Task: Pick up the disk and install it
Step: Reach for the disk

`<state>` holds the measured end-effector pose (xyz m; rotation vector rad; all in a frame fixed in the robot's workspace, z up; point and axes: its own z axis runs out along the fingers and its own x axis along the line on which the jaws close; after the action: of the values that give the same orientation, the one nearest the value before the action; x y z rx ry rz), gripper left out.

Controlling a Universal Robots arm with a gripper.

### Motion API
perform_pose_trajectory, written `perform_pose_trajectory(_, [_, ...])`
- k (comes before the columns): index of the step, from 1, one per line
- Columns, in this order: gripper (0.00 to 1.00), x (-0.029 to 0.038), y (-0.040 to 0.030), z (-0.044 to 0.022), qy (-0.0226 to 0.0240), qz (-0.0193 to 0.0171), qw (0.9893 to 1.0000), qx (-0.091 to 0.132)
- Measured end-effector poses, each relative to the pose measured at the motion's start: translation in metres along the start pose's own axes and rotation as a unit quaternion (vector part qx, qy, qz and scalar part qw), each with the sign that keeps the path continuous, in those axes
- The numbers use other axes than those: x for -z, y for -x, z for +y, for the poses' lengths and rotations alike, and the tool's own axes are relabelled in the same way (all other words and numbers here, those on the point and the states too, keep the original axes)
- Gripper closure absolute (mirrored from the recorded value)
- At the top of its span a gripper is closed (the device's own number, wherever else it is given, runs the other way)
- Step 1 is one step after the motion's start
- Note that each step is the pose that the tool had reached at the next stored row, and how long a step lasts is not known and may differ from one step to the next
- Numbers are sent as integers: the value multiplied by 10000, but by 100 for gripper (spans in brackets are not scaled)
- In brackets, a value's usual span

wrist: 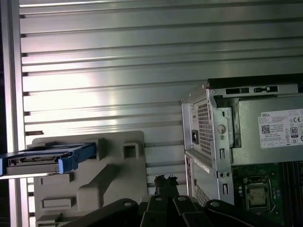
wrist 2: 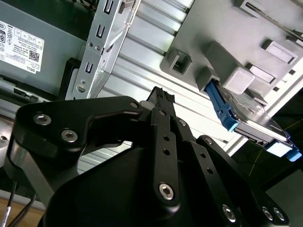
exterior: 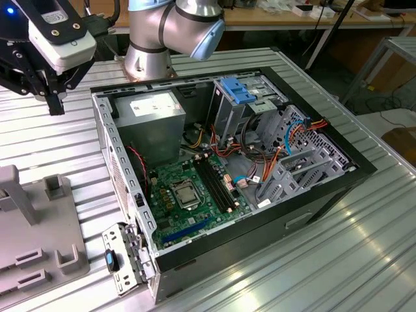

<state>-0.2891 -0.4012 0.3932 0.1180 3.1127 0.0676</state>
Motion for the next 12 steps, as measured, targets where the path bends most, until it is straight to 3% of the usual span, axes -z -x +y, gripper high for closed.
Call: perform_pose_trajectory(12, [89,8,-277,-23,0,0,10000,0])
